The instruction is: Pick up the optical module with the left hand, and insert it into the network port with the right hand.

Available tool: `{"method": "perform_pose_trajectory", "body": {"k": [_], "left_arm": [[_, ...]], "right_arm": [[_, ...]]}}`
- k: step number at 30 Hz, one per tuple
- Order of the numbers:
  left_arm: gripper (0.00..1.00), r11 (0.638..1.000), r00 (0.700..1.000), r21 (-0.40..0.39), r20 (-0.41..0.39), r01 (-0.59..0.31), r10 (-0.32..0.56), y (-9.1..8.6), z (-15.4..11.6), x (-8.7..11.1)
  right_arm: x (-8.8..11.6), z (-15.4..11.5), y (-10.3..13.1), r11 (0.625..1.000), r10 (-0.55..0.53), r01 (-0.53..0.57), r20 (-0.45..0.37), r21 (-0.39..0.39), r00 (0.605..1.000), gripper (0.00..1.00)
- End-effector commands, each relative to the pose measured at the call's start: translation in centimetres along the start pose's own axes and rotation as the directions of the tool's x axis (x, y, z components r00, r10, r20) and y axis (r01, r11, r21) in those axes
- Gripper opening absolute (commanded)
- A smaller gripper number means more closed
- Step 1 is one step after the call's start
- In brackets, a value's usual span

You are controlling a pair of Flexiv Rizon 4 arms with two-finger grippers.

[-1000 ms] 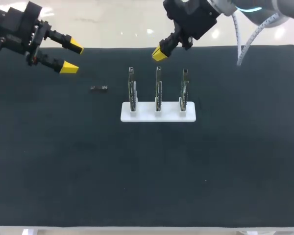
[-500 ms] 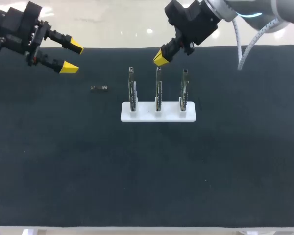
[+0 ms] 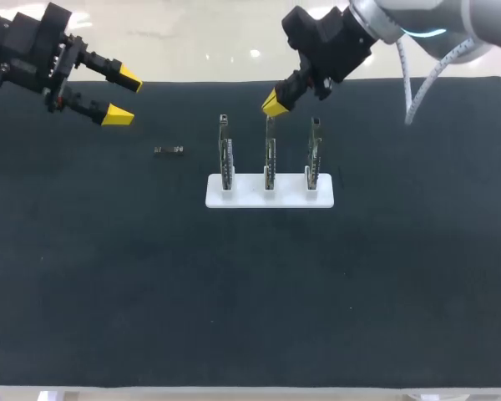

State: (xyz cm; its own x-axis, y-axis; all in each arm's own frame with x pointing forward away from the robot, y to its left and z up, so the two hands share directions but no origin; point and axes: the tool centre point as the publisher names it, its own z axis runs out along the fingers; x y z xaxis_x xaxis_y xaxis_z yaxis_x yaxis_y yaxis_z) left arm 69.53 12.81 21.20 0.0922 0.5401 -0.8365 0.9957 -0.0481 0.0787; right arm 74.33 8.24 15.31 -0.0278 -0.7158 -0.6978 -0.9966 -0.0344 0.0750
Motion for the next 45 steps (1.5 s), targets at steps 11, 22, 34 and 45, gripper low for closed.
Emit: {"method": "perform_pose_trajectory", "body": {"k": [11,22,34,45], "left_arm": [[1.0,1.0,1.0,-0.001,-0.003,0.001,-0.001,0.0,0.0,0.0],[1.0,1.0,1.0,-0.001,-0.003,0.001,-0.001,0.0,0.0,0.0],[1.0,1.0,1.0,-0.001,-0.003,0.001,-0.001,0.0,0.0,0.0],[1.0,1.0,1.0,-0.001,-0.003,0.001,-0.001,0.0,0.0,0.0]], "right_arm": [[0.6,0.8,0.1,1.0,-0.001,0.001,0.013,0.012,1.0,0.0],[1.0,1.1,0.2,1.0,0.002,-0.002,0.018,0.01,1.0,0.0],[-1.1,-1.9,0.1,0.999,0.003,-0.003,0.003,0.04,1.0,0.0],[-1.2,-6.9,0.7,0.994,-0.009,0.007,0.021,0.109,1.0,0.0]]}}
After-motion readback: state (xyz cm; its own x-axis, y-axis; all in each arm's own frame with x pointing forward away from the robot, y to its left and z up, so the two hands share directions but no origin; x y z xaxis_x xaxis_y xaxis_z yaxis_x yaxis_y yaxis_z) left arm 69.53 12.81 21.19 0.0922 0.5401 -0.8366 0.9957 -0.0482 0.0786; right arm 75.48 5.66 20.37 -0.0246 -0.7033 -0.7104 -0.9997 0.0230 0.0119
